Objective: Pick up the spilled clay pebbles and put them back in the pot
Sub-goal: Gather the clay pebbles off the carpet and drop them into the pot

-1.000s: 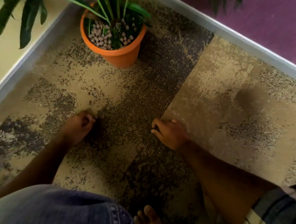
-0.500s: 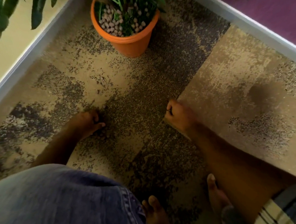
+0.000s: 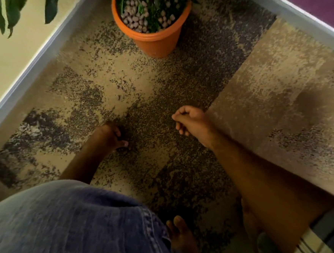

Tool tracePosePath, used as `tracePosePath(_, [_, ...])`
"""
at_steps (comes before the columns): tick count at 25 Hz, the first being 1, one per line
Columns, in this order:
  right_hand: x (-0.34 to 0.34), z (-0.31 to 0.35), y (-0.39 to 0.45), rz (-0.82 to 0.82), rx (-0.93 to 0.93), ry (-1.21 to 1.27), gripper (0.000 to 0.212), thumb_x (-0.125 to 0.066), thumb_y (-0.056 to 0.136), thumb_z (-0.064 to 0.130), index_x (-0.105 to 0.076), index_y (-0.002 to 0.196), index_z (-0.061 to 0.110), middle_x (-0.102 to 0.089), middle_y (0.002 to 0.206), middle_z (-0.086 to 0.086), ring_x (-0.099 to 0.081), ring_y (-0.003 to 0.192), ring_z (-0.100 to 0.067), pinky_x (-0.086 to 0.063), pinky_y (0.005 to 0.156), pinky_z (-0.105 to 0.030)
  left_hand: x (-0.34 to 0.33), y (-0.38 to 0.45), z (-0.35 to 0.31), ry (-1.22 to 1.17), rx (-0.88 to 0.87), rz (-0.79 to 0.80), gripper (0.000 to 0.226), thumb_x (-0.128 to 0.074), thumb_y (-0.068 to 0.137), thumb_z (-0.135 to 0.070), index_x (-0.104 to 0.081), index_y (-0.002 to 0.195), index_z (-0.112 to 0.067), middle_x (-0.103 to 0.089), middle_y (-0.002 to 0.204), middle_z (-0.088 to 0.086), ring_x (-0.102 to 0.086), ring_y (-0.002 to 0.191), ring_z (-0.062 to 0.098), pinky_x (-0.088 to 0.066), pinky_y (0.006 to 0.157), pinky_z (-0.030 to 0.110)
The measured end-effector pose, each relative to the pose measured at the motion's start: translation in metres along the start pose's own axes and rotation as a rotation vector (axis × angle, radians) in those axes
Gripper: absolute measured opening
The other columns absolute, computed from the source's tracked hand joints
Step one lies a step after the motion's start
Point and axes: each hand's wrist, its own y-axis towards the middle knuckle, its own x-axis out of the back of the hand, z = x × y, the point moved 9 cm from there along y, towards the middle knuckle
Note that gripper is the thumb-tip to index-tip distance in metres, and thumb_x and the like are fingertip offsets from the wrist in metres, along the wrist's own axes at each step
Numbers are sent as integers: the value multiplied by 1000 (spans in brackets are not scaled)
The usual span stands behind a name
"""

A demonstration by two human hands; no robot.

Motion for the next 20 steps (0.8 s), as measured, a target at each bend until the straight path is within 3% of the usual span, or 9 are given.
tracePosePath(3, [-35,-8,-5,150,-107,165,5,-61,94,17,-61,90,15,-65,64,-4,-57,50,-13,-38,40,-21,-4,-3,-1,-147,85,34,17,-85,79,-20,-68,82,-19,-74,69,8,-73,59,19,-62,66,34])
tracePosePath(8, [-62,-15,-8,174,-165,196,12,-50,100,8,-62,100,5,-66,74,-12,-61,56,-16,-46,47,-21,5,-10,-17,3,-58,-53,14,-81,80,-17,-69,87,-19,-69,77,2,-69,77,23,-57,72,33])
tracePosePath(10, [-69,-18,-10,170,-202,322,17,-46,100,6,-62,98,2,-65,81,-14,-63,65,-18,-53,57,-25,7,-11,-17,-2,-75,-64,18,-80,79,-17,-65,85,-25,-68,81,2,-66,75,20,-56,66,32])
tracePosePath(13, [-87,-21,-16,199,-277,459,24,-42,101,9,-63,100,-2,-63,86,-14,-64,75,-20,-57,69,-29,14,-8,-19,-228,-14,-27,20,-79,80,-15,-64,79,-28,-67,72,-2,-63,52,9,-53,48,25])
tracePosePath(15, [-96,-22,-18,181,-301,472,25,-42,102,9,-63,101,-5,-63,89,-15,-65,81,-22,-58,77,-32,22,-8,-39,-300,-82,-25,21,-80,80,-17,-66,78,-32,-69,70,-7,-63,54,7,-54,52,26])
tracePosePath(17, [-104,-22,-18,147,-340,542,27,-43,104,10,-61,110,-8,-63,99,-19,-64,92,-27,-57,88,-38,30,-13,-71,-207,-206,-18,16,-80,78,-28,-66,79,-35,-68,72,-16,-62,60,-3,-51,54,16])
tracePosePath(18, [-108,-20,-18,142,-357,616,30,-42,104,12,-59,119,-8,-63,108,-21,-63,98,-29,-56,90,-40,34,-18,-89,-139,-270,-23,15,-79,76,-33,-65,80,-36,-66,73,-19,-61,64,-6,-45,51,9])
tracePosePath(20, [-115,-14,-16,153,-363,771,34,-41,105,15,-58,129,-2,-63,124,-19,-63,107,-28,-58,88,-40,37,-26,-120,-50,-390,-28,16,-78,78,-32,-64,85,-37,-63,80,-19,-59,72,-3,-40,53,10])
